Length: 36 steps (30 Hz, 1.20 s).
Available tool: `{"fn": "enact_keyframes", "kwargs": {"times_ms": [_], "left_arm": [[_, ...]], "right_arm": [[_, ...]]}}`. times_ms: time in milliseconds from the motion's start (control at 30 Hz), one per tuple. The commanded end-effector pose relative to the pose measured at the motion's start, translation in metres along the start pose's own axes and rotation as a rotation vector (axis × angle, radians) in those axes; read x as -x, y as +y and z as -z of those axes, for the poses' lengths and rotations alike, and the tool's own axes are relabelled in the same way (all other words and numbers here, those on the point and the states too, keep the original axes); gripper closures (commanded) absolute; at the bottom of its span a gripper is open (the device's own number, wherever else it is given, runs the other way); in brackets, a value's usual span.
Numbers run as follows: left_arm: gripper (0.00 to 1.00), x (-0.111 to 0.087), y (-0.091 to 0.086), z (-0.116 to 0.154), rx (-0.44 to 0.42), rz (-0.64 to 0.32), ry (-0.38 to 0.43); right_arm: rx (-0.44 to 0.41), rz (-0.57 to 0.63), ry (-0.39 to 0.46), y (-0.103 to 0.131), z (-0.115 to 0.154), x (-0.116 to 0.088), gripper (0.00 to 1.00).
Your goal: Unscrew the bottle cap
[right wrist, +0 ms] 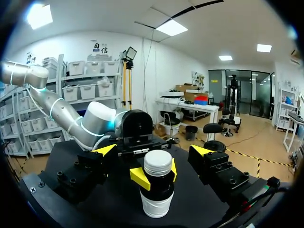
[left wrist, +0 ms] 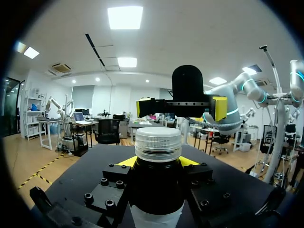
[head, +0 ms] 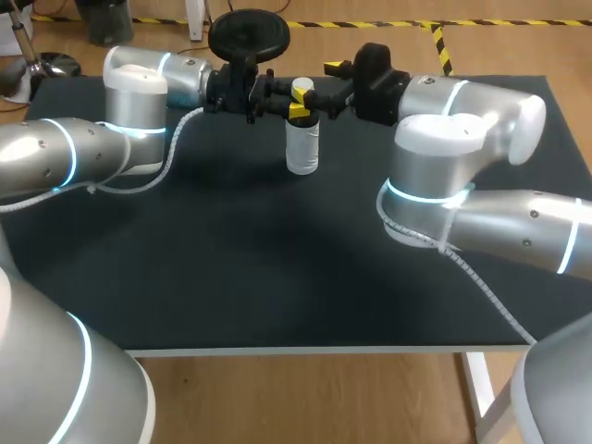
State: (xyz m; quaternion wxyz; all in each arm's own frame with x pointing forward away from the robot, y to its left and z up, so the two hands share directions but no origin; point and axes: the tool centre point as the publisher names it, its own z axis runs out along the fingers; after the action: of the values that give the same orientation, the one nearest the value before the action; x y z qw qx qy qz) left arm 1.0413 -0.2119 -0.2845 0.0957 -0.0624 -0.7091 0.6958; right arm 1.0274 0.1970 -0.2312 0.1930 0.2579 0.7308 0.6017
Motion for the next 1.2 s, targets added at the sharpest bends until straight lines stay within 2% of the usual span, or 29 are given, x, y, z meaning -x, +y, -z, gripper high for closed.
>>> {"fn": "enact_keyframes", "kwargs": {"times_ms": [33,200,533,1200], "left_arm": [[1.00,0.002,0.001,0.000,-0.001,0.001,0.004],[1.00,0.002,0.001,0.000,-0.001,0.001,0.004],[1.00,0.002,0.001,0.000,-0.001,0.001,0.004],[1.00,0.002,0.001,0.000,-0.001,0.001,0.004]], "right_arm": [[0.002,0.000,-0.001,-0.001,0.000,0.000,0.00],[0.032,-0.023,-0.037,-0.004,-0.009,0.004,0.00],[0.036,-0.028,-0.027,-0.006,-0.025,0.008,0.00],[0.035,-0.040,-0.021,-0.012,-0.037,0.017,0.00]]}}
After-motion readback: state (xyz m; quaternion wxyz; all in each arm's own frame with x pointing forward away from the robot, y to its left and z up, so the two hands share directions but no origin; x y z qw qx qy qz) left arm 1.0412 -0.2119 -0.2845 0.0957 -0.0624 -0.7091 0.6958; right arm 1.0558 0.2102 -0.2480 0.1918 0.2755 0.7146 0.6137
